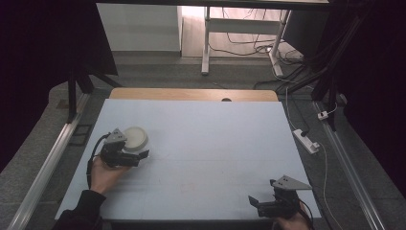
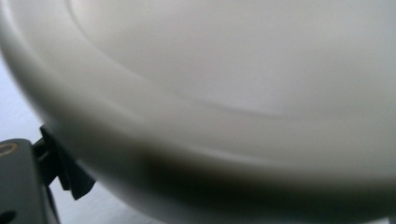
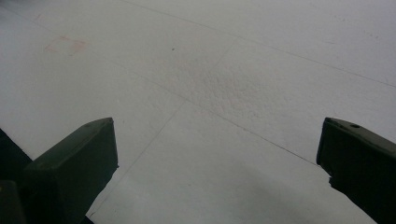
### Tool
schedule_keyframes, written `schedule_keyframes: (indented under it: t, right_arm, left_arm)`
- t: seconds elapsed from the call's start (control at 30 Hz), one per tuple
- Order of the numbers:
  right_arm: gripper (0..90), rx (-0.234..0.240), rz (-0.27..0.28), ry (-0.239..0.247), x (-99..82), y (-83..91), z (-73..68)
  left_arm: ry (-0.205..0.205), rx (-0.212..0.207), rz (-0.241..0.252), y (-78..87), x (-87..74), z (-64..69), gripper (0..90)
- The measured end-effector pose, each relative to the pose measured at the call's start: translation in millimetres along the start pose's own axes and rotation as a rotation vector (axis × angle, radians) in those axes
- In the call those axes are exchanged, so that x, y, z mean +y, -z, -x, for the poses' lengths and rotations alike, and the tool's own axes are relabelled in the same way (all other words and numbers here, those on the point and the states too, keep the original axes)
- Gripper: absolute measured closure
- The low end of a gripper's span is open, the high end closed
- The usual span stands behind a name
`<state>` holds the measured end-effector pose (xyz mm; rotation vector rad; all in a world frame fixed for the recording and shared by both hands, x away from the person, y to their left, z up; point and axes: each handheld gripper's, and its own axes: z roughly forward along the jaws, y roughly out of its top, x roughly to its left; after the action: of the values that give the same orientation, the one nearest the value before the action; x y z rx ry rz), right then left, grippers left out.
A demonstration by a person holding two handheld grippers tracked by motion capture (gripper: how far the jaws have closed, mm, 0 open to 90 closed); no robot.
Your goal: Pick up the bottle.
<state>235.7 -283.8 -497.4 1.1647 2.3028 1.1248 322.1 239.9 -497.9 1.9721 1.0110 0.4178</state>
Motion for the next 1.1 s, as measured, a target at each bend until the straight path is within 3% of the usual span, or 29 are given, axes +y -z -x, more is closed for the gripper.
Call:
schedule_keyframes:
  t: [0.53, 0.8, 1.1]
  right_arm:
    - [0.0, -0.002, 0.0, -0.006, 0.0, -0.3, 0.5]
    - [0.0, -0.001, -0.001, -0.011, 0.1, -0.4, 0.9]
    - [0.0, -0.001, -0.001, -0.011, 0.1, -0.4, 0.9]
  left_arm:
    - [-0.12, -0.089, -0.012, -13.3, 33.1, 38.0, 7.1]
    - [-0.148, -0.152, -0.016, -25.8, 49.2, 56.9, 7.1]
    - [-0.187, -0.223, -0.028, -37.0, 54.9, 83.7, 7.1]
